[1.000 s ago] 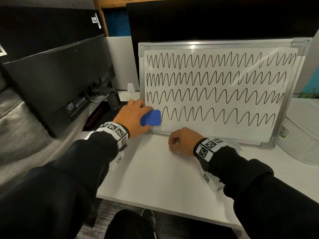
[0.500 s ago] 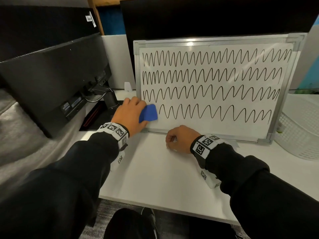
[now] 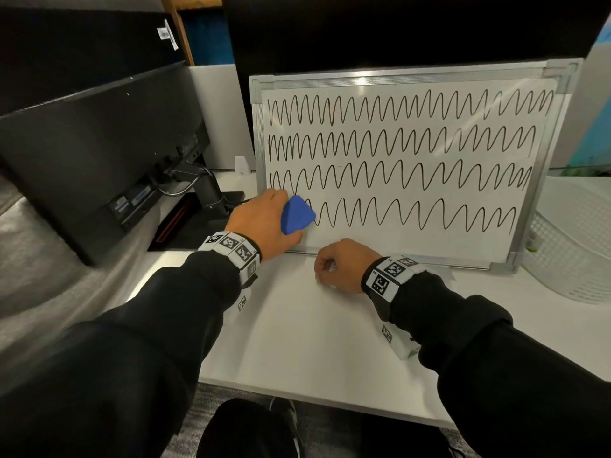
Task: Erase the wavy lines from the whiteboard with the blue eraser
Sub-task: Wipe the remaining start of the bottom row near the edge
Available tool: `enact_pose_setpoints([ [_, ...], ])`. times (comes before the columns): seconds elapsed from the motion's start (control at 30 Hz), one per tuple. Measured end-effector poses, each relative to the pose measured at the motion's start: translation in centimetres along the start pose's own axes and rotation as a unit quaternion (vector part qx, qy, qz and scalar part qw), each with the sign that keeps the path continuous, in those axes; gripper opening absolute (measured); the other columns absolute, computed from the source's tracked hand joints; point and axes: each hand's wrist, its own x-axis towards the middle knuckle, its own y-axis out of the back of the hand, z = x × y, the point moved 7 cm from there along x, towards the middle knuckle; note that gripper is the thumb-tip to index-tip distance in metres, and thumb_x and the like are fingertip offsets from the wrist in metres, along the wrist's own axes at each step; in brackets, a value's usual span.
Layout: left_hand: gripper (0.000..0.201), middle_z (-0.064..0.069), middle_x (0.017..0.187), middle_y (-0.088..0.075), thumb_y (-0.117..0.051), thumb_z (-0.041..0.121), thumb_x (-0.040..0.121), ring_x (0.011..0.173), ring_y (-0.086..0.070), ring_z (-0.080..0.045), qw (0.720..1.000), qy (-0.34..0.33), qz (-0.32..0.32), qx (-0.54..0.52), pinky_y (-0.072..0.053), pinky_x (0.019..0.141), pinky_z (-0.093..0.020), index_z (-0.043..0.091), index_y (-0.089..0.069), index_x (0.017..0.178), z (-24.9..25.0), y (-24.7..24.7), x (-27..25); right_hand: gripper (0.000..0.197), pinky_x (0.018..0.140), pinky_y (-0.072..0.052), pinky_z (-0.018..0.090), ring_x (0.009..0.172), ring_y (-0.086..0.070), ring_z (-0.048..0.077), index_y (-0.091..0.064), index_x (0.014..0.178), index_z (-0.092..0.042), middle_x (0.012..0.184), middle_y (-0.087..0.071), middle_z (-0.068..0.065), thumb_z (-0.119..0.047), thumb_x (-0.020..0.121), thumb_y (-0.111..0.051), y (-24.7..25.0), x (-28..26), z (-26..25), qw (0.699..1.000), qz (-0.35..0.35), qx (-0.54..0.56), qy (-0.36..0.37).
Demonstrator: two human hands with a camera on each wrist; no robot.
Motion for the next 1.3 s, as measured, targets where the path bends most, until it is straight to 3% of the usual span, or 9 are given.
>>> enact_pose_setpoints([
  [0.3,0.064,0.003,0.112,-0.051,-0.062,0.061,0.078,0.099,-0.054,-0.018,0.999,-0.014,-0.037,0.017,-0.053,0.080,-0.035,0.024,-0.042,0.125,-0.8,-1.3,-0.8,0.014,0.081,-0.052,0.029,0.089,-0.062,0.014,-0.071,0.093,-0.021,0.092,-0.069,-0.006,-0.029,0.083,-0.065,0.1,0.0,0.0,1.000,0.006,0.008,0.003],
  [0.47,0.059,0.001,0.110,-0.047,-0.064,0.056,0.078,0.100,-0.049,-0.019,0.999,-0.030,0.024,0.014,-0.054,0.075,-0.037,0.023,-0.045,0.123,0.4,1.3,1.2,0.013,0.080,-0.051,0.027,0.090,-0.063,0.014,-0.072,0.092,-0.020,0.094,-0.069,-0.005,-0.027,0.084,-0.066,0.2,-0.1,-0.1,1.000,0.002,0.011,0.004],
  [0.63,0.059,0.001,0.115,-0.045,-0.065,0.055,0.079,0.105,-0.047,-0.021,0.993,-0.093,-0.039,0.062,-0.052,0.078,-0.036,0.025,-0.044,0.125,0.6,-0.9,0.3,0.013,0.079,-0.051,0.027,0.089,-0.062,0.014,-0.071,0.092,-0.021,0.094,-0.069,-0.005,-0.028,0.084,-0.065,0.2,-0.2,-0.1,1.000,0.003,0.012,0.002],
  [0.83,0.058,-0.001,0.117,-0.049,-0.069,0.051,0.078,0.106,-0.047,-0.022,0.998,-0.053,0.029,0.034,-0.050,0.085,-0.039,0.024,-0.049,0.124,-0.2,0.7,1.0,0.012,0.078,-0.052,0.026,0.087,-0.063,0.015,-0.072,0.091,-0.020,0.094,-0.069,-0.005,-0.027,0.084,-0.065,0.3,-0.2,-0.1,1.000,0.003,0.017,0.001],
  [1.0,0.058,-0.002,0.118,-0.048,-0.068,0.050,0.079,0.105,-0.045,-0.022,0.993,-0.103,-0.011,0.059,-0.049,0.084,-0.037,0.024,-0.047,0.127,1.4,-0.8,0.3,0.013,0.083,-0.052,0.030,0.090,-0.062,0.015,-0.072,0.092,-0.021,0.096,-0.068,-0.005,-0.028,0.084,-0.064,0.3,0.0,-0.2,1.000,-0.006,0.002,0.009],
  [1.07,0.058,-0.001,0.118,-0.049,-0.068,0.050,0.078,0.104,-0.046,-0.021,0.993,-0.109,-0.011,0.049,-0.049,0.084,-0.036,0.025,-0.048,0.126,1.9,-1.1,0.0,0.011,0.080,-0.051,0.031,0.085,-0.060,0.014,-0.070,0.088,-0.020,0.091,-0.066,-0.005,-0.028,0.084,-0.065,0.8,-0.1,-0.5,0.999,0.031,0.009,0.031],
  [1.17,0.060,0.001,0.119,-0.049,-0.068,0.052,0.076,0.105,-0.046,-0.019,0.994,-0.107,-0.003,0.001,-0.048,0.085,-0.036,0.025,-0.050,0.127,2.2,-0.9,-0.3,0.015,0.068,-0.044,0.025,0.079,-0.049,0.012,-0.057,0.082,-0.021,0.085,-0.054,-0.008,-0.031,0.078,-0.067,3.8,-1.0,-0.9,0.973,0.211,0.039,0.089],
  [1.23,0.061,0.002,0.121,-0.051,-0.069,0.051,0.076,0.106,-0.046,-0.019,0.992,-0.126,0.002,-0.027,-0.045,0.087,-0.033,0.024,-0.051,0.127,2.8,-0.6,-0.7,0.030,0.071,-0.041,0.023,0.090,-0.044,0.012,-0.052,0.094,-0.022,0.100,-0.050,-0.007,-0.034,0.073,-0.069,5.5,-1.8,-0.8,0.949,0.295,0.022,0.112],
  [1.3,0.059,0.003,0.119,-0.053,-0.071,0.047,0.075,0.105,-0.045,-0.017,0.987,-0.151,0.012,-0.063,-0.045,0.086,-0.032,0.022,-0.052,0.125,3.8,0.0,-1.1,0.047,0.081,-0.041,0.026,0.100,-0.044,0.015,-0.051,0.108,-0.021,0.115,-0.048,-0.005,-0.035,0.069,-0.073,5.8,-1.9,-0.7,0.950,0.289,0.008,0.121],
])
